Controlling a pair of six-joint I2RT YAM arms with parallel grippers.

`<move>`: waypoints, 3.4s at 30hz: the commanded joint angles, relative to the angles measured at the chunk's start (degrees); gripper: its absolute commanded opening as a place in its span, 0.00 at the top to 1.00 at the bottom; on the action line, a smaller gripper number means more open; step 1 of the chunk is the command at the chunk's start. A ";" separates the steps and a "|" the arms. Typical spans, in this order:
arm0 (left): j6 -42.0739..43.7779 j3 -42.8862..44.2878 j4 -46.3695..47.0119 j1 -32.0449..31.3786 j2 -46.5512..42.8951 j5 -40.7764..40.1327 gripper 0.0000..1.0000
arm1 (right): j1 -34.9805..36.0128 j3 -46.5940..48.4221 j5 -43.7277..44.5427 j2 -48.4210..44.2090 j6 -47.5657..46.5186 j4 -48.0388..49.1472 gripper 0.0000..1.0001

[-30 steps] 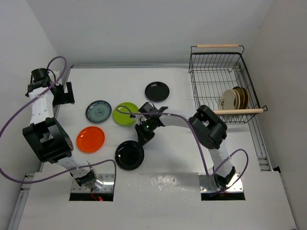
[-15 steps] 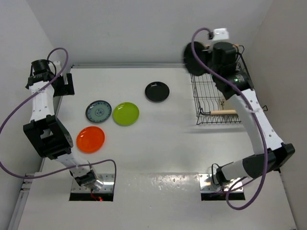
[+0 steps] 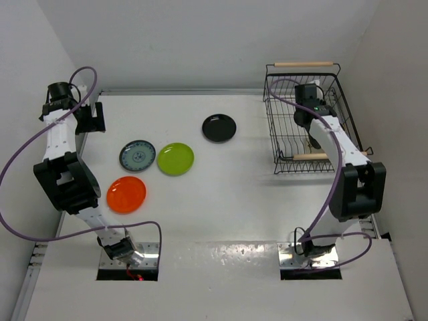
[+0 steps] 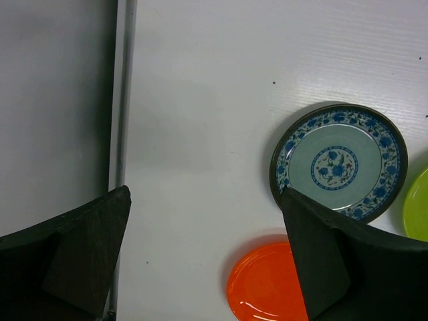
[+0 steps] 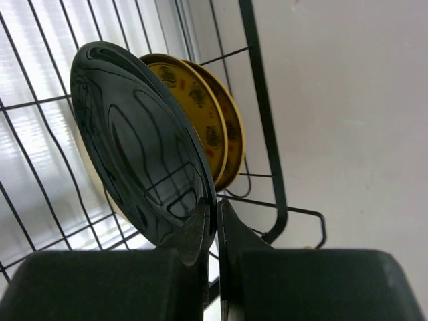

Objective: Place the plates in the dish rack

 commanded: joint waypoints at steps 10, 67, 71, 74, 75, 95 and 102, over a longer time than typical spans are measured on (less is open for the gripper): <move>1.06 2.30 0.54 0.14 0.78 -0.09 0.00 | 0.39 -2.63 1.87 4.88 9.10 2.00 1.00; 1.06 10.57 -2.61 -0.92 8.26 -3.79 0.00 | 14.28 32.18 -51.56 48.12 48.92 10.86 0.67; 1.06 10.57 -2.62 -0.92 8.26 -3.79 0.00 | 13.40 31.29 -54.64 48.56 51.73 12.28 0.94; 1.06 10.57 -2.62 -0.92 8.26 -3.79 0.00 | 13.57 31.91 -56.75 46.02 50.95 12.63 1.00; 1.06 10.57 -2.62 -0.92 7.65 -3.79 0.00 | 13.57 31.56 -57.27 44.80 49.20 13.76 1.00; 3.35 8.98 -3.67 -5.13 7.11 -1.59 0.00 | 10.94 19.54 -1.32 -0.21 -2.80 -1.80 1.00; 3.35 8.98 -4.20 -8.12 7.11 -2.20 0.00 | 6.99 4.24 -0.31 -7.42 -7.33 3.14 1.00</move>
